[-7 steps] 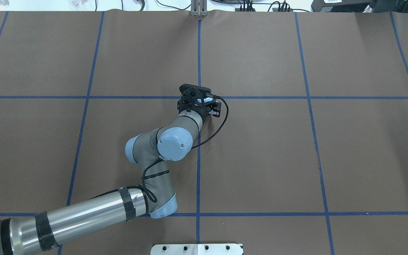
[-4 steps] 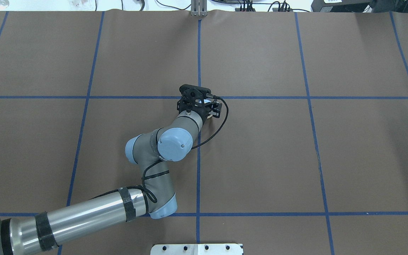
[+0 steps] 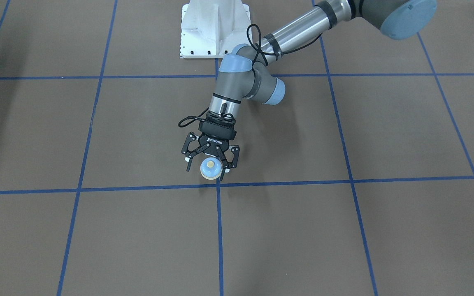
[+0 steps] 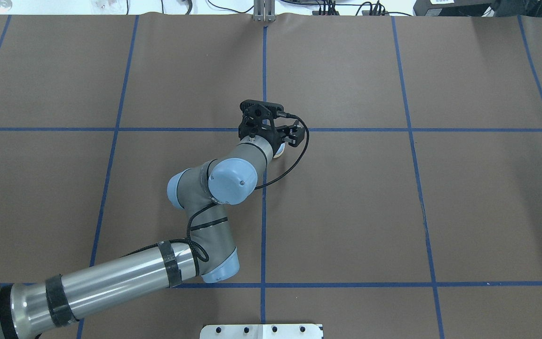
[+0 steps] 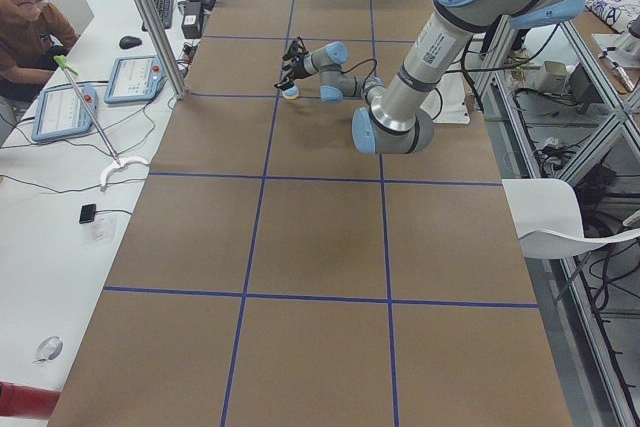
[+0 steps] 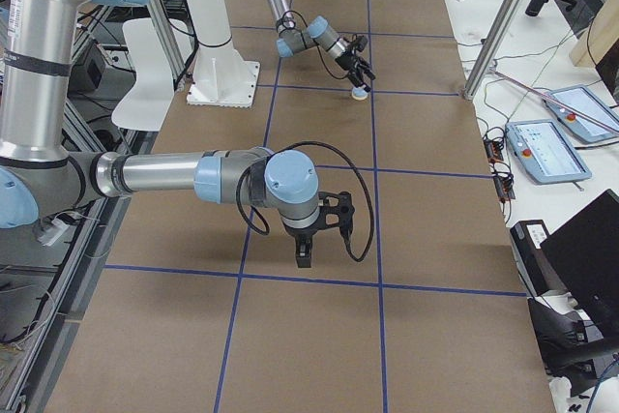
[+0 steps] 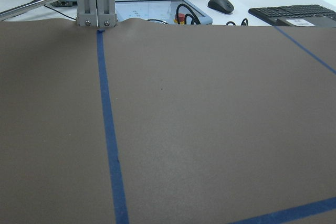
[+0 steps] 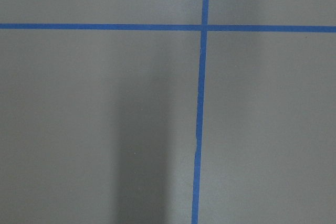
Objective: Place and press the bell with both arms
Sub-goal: 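Lower the blue bell onto the grid center and open the left gripper, then raise the left gripper and draw it back away from the bell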
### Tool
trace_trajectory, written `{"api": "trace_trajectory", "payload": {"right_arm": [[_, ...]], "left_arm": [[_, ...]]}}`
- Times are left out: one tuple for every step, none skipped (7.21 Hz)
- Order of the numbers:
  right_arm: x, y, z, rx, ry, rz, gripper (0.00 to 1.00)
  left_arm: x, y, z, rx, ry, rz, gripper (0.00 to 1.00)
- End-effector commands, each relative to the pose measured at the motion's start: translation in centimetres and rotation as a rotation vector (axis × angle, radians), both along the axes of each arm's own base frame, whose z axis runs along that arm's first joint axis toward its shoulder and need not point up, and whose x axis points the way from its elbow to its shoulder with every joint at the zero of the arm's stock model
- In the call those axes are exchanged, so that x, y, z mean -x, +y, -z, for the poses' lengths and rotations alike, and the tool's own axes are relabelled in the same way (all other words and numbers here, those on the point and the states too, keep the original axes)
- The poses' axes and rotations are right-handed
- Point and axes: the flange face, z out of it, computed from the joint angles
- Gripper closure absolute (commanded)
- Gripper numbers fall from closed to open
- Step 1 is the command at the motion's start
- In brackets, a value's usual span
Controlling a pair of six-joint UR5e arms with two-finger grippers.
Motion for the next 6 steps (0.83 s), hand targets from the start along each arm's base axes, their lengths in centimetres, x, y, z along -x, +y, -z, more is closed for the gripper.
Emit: {"api": "trace_trajectory", "payload": {"right_arm": [[0.0,-0.2,0.2,-0.009,0.004,0.002,0.00],[-0.1,-0.5,0.6,-0.016,0.005,-0.001,0.00],[-0.2,-2.6,2.7,-0.021,0.003,-0.036,0.00],[1.1,-6.4,6.3,0.007,-0.006,-0.087,0.00],[5.8,-10.1,9.3,0.031,-0.011,-0.057,0.00],[9.8,-15.0,12.6,0.061,-0.018,-0.061,0.00]], "left_arm": [[3.6,-4.0,1.2,0.030,0.007,-0.052,0.00],[6.0,-6.8,0.9,0.063,-0.004,-0.093,0.00],[8.0,-8.8,0.9,0.082,-0.008,-0.109,0.00],[9.8,-10.3,0.7,0.097,-0.002,-0.130,0.00],[11.3,-11.4,-0.5,0.151,-0.021,-0.132,0.00],[13.3,-13.4,-1.8,0.233,-0.064,-0.137,0.00]]}}
